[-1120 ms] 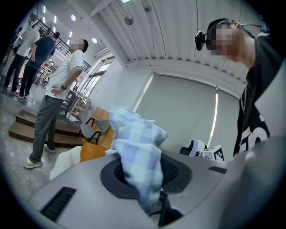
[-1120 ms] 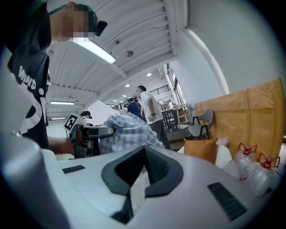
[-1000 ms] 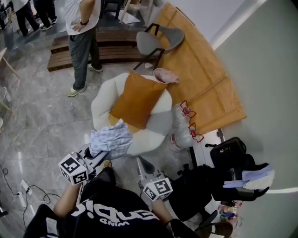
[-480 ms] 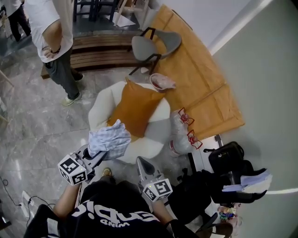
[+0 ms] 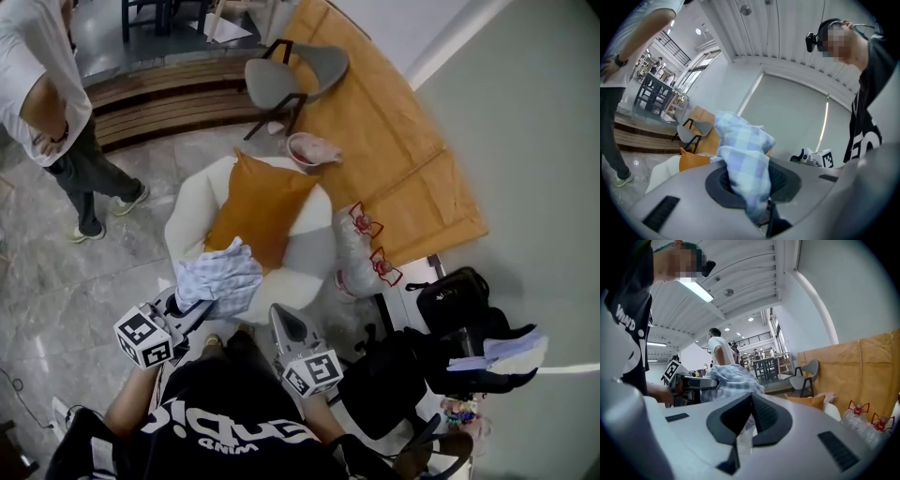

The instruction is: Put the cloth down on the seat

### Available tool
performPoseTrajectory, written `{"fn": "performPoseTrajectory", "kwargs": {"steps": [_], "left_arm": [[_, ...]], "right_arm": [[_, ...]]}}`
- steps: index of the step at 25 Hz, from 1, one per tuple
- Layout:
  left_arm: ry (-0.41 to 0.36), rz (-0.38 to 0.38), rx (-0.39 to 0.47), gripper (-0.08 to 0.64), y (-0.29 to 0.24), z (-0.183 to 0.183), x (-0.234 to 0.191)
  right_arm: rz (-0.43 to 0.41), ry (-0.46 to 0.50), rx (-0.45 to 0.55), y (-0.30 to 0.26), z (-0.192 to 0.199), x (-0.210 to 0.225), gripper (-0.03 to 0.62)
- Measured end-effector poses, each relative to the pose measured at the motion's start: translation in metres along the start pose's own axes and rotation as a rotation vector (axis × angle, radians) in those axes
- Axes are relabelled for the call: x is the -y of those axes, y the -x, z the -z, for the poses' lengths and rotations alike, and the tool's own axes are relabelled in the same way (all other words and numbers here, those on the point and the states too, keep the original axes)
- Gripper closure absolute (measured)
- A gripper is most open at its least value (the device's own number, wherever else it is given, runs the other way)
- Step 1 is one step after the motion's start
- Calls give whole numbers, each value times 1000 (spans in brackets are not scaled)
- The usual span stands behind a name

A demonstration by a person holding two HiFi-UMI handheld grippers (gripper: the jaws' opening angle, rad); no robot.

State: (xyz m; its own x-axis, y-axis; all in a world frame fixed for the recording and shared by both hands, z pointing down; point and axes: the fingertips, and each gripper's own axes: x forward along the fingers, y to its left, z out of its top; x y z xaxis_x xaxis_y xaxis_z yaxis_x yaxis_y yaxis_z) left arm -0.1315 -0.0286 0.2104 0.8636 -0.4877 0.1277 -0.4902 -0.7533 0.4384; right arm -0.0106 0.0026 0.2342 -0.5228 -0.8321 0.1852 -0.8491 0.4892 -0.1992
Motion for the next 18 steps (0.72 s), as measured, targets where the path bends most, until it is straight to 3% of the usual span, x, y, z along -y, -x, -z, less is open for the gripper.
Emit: {"fn": "performPoseTrajectory", "kwargs": {"steps": [6, 10, 18], "left_arm": [[1, 3, 4, 480, -22, 4, -9], [6, -19, -25, 480, -59, -12, -15], [39, -18, -45, 480, -100, 15, -44]], "right_arm": [[16, -2, -12, -9, 11, 24, 572], [18, -18, -9, -17, -6, 62, 572], [23, -36, -36, -34, 14, 103, 572]]}}
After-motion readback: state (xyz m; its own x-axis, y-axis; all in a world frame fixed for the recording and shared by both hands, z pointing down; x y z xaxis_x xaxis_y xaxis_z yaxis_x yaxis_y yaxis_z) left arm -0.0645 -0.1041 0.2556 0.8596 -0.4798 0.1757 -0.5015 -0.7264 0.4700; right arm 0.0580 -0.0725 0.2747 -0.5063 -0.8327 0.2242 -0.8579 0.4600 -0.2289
